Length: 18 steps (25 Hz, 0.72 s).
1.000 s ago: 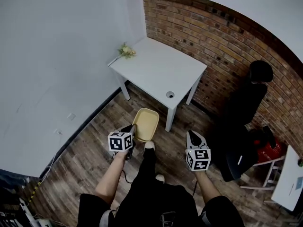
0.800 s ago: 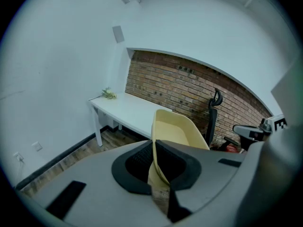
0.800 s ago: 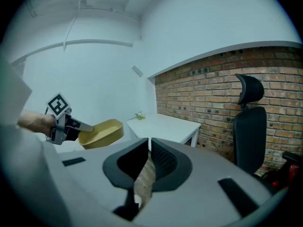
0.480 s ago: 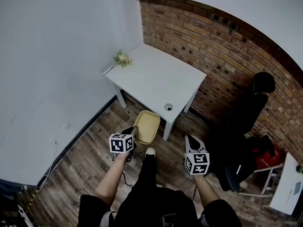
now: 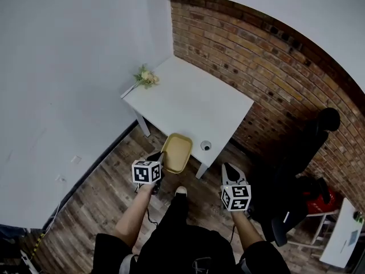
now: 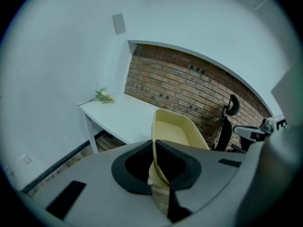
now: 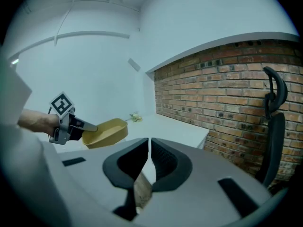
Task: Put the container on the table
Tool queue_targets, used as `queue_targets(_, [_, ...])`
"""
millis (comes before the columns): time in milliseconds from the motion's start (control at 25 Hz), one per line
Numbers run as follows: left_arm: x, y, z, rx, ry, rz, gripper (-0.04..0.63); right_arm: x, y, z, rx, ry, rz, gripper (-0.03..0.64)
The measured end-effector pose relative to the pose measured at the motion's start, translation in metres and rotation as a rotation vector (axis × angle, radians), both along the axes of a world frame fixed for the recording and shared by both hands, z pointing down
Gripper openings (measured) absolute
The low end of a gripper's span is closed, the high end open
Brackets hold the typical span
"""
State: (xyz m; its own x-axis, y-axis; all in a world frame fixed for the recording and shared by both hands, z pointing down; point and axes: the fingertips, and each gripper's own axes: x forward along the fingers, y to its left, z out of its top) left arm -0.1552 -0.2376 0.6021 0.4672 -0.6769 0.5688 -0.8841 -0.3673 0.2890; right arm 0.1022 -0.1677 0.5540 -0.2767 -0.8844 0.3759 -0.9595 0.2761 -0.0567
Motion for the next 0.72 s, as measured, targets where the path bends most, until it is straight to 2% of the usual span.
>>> queue_targets(440, [-0.004,-0.142,0.004,-0.027,-0.002,0.065,0.028,-0.016,-0.137,0.002,-0.03,-0.014,0.053,0.026])
queue_targets(720, [0.001,-0.204,0.011,-0.034,-0.001,0.121,0.028,-0.018,-0.186,0.001,-0.028,-0.018,0.105,0.026])
